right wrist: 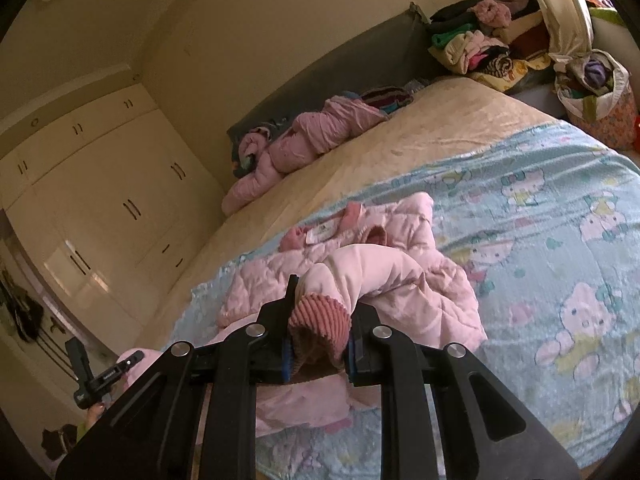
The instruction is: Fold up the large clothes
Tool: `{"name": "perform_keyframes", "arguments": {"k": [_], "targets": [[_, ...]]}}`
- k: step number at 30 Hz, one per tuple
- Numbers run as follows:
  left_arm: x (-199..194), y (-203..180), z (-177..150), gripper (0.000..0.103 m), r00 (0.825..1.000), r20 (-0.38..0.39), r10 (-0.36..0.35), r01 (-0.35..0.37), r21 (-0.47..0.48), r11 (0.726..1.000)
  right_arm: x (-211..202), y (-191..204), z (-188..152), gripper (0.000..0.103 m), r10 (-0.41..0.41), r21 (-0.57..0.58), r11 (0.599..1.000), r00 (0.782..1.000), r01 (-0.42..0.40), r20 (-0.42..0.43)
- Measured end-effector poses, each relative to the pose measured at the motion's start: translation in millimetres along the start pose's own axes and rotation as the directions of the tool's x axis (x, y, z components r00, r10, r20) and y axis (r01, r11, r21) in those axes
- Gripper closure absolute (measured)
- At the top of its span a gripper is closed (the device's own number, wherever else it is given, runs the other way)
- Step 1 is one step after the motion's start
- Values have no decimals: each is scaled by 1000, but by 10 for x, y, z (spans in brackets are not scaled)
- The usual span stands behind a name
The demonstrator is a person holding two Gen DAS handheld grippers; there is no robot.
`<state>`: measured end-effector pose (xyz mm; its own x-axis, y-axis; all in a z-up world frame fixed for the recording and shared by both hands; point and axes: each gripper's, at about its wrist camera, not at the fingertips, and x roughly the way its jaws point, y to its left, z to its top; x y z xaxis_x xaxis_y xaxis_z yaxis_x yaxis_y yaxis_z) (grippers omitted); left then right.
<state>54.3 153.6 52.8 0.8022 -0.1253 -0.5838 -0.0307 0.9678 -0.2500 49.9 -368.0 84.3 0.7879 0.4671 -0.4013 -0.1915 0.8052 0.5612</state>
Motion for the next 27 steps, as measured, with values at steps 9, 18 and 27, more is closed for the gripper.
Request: {"name": "perform_keyframes", "arguments": {"k": [9,18,27], "targets": [[123,63,180,88,1000,12,-4,4,-25,1000,179,18,257,86,-7,-2,1000,1000,7,23],[304,79,557,88,999,45,-17,19,-45,999,423,34,627,86,-16,12,1000,998,16,55],[609,47,1026,87,998,69,0,3,-38,999,843,-86,1044,86,-59,48,997,995,56,86]]}}
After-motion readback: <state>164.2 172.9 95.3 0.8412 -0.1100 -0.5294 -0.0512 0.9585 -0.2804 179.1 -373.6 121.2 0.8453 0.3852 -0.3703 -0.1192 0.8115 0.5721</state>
